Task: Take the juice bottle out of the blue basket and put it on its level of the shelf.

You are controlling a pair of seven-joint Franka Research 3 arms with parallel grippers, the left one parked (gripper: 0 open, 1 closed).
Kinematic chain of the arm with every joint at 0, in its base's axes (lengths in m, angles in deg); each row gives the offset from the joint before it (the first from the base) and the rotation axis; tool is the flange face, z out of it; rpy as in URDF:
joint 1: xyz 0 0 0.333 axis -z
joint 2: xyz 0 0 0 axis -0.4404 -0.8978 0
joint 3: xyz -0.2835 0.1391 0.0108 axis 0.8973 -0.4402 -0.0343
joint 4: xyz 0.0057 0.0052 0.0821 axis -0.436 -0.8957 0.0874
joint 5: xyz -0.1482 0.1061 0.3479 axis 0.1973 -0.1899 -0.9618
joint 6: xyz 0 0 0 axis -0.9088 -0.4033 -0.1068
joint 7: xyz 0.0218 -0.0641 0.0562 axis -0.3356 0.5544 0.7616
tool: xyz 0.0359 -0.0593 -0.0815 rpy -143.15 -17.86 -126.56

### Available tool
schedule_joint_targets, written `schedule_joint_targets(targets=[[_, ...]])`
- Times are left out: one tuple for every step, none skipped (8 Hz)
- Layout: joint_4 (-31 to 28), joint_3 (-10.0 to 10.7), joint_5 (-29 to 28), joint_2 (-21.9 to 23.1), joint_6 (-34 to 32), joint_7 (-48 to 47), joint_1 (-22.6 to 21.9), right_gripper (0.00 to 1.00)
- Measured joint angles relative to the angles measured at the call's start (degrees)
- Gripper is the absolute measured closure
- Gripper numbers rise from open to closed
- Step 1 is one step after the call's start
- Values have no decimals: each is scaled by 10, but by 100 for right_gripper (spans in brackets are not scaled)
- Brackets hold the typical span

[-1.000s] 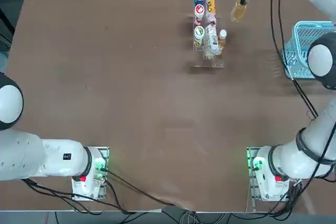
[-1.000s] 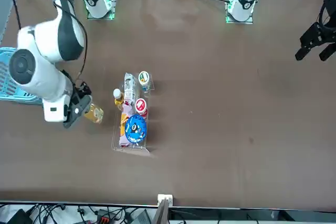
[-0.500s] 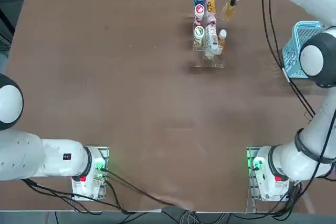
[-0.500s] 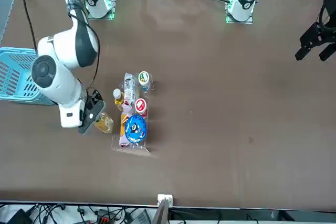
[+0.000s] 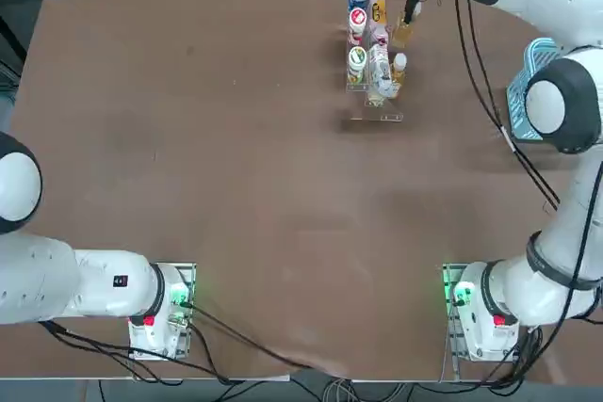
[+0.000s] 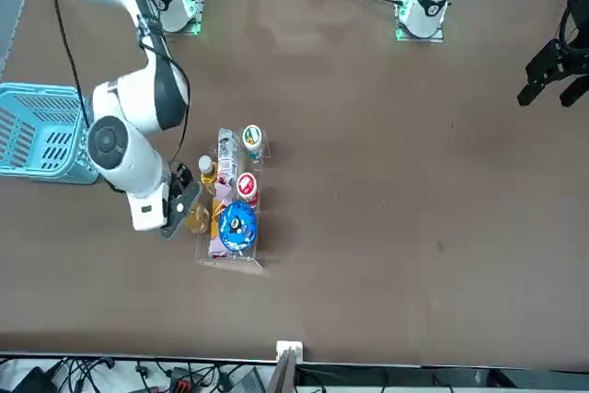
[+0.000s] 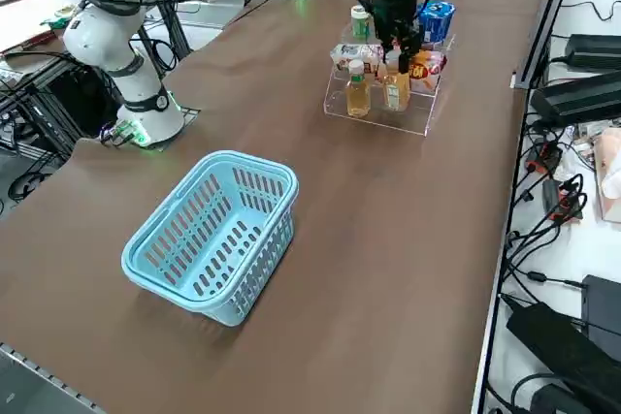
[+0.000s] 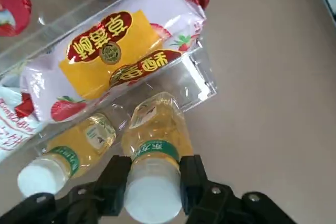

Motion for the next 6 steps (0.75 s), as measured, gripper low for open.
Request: schedule_joint_targets(targets=[[0,0,1,-7,6,8,-3,47],[0,0,8,-13,10,10,-8,47],[0,0,19,-17,13,11,-13,47],[0,0,26,-19,14,11,-17,47],[0,0,28,-20,14,11,-19,47],[0,0,28,-21,15,11,-19,47]])
